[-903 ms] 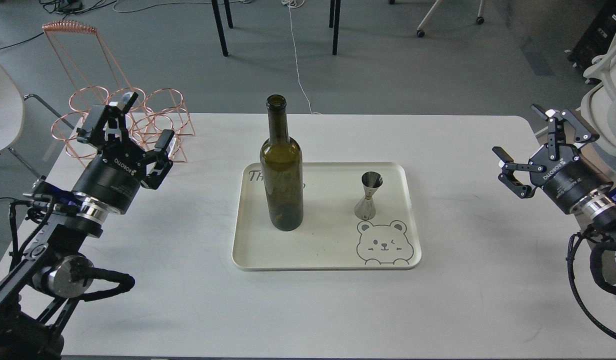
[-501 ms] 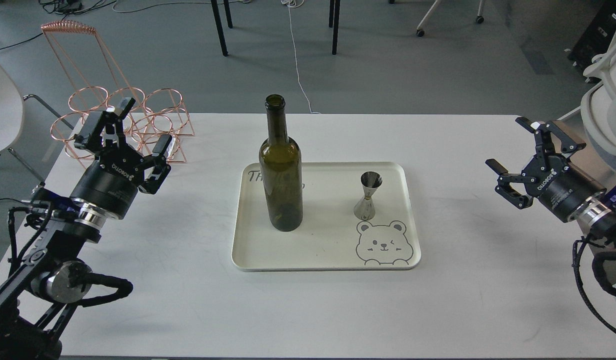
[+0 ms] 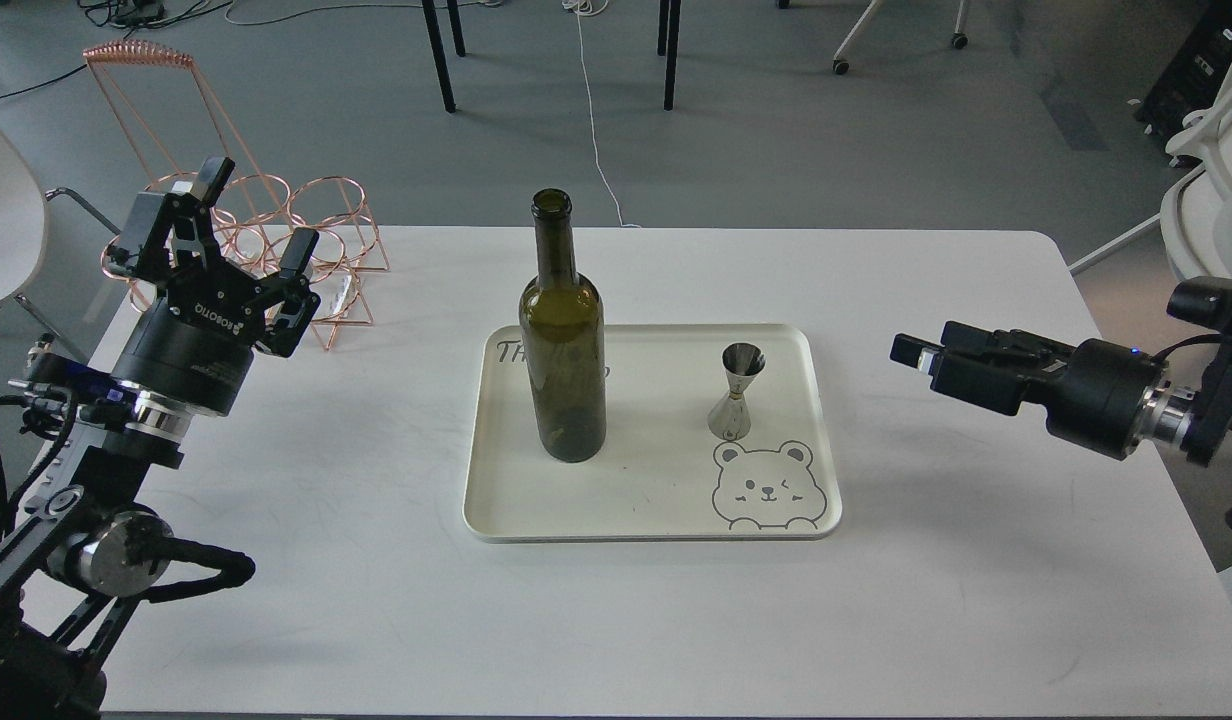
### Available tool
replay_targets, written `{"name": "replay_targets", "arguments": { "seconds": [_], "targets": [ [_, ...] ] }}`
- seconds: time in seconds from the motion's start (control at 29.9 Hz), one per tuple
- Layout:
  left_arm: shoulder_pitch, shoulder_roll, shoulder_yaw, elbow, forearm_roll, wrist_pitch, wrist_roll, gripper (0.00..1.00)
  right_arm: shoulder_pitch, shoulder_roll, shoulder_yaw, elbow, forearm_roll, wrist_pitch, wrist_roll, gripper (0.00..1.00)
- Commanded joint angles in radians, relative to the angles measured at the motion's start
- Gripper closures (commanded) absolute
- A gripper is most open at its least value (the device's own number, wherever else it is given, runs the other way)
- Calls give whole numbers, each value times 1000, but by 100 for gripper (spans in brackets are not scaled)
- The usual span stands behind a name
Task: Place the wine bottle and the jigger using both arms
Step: 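Reach the right gripper toward the metal jigger on the tray, then grasp the metal jigger with the right gripper and lift it off the tray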
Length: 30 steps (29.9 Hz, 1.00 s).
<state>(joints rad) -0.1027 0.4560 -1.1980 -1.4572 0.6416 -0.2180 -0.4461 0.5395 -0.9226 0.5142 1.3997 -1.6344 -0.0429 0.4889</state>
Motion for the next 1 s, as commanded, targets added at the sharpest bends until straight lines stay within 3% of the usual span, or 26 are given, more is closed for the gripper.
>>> {"name": "replay_targets", "arguments": {
  "seconds": [0.0,0.13,0.23,0.67,0.8,0.9,0.97],
  "targets": [
    [3,3,0,-14,0,0,-2,2,1,144,-74,-118,-220,-228,0,1],
    [4,4,-2,-23,1,0,-9,2,1,298,-91,-273,-315,-385,0,1],
    [4,4,-6,-23,1,0,-9,2,-1,370,-91,-349,-337,-445,0,2],
    [8,1,-11,-26,0,0,-16,2,31,603,-123,-580,-369,-446,0,10],
    [8,1,-11,-26,0,0,-17,2,53,672,-135,-669,-369,-446,0,22],
    [8,3,-12,-26,0,0,-17,2,77,712,-135,-722,-369,-446,0,47],
    [8,3,-12,-28,0,0,-17,2,94,725,-135,-740,-367,-446,0,56]
  ]
}}
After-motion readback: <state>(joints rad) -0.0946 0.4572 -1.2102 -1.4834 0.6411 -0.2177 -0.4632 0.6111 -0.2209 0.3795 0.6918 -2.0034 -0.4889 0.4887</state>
